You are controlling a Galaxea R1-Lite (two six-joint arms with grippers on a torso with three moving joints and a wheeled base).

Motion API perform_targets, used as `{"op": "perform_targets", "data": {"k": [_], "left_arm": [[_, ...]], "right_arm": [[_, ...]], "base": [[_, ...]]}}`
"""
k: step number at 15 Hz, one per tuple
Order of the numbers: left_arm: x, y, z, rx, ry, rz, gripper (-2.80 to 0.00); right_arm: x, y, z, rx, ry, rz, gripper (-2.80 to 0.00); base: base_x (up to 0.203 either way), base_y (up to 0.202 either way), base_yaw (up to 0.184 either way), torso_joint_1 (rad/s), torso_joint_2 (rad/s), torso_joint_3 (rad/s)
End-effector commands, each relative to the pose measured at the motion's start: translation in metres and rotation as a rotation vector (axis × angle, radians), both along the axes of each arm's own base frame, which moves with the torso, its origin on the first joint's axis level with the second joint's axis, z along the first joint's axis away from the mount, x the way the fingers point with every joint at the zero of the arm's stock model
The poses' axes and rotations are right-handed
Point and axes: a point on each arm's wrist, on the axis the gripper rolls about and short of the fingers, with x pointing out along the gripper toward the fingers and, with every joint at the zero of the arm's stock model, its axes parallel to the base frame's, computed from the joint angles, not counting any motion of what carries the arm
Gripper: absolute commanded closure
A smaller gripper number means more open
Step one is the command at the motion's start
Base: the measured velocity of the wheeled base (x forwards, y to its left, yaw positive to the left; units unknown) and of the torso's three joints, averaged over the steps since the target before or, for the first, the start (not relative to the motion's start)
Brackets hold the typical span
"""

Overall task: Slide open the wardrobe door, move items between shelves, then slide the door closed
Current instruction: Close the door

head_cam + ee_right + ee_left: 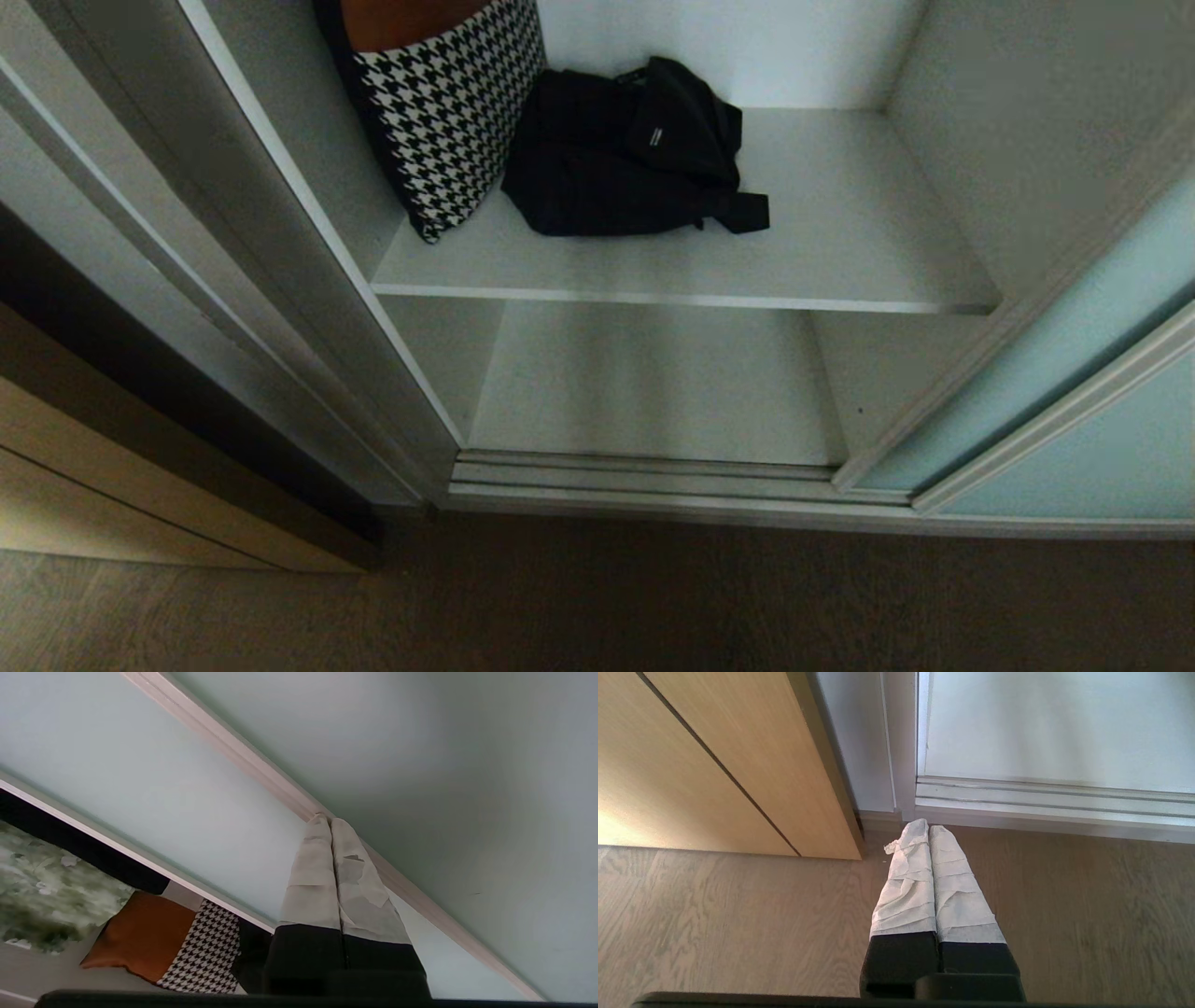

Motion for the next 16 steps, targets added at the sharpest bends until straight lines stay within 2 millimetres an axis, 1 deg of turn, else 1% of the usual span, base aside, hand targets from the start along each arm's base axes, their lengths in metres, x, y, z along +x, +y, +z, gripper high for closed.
{"op": "perform_targets", "data": {"k": [1,8,16], "left_arm": [[0.0,0.0,0.0,0.0,0.002,0.0,0.0],[0.0,0.0,0.0,-0.001,0.002,0.0,0.0],[0.0,0.0,0.0,-0.001,0.002,0.0,0.0]], "right_arm": [[0.001,0.0,0.002,-0.008,-0.008,0.007,0.0],[-0.003,0.004,0.002,-0.004,-0.008,-0.001,0.0],[-0.012,-0.008,0.001,-0.014,-0.013,-0.073,0.0]], "base": [[0.0,0.0,0.0,0.0,0.0,0.0],[0.0,0.0,0.0,0.0,0.0,0.0],[0.0,0.0,0.0,0.0,0.0,0.0]]}}
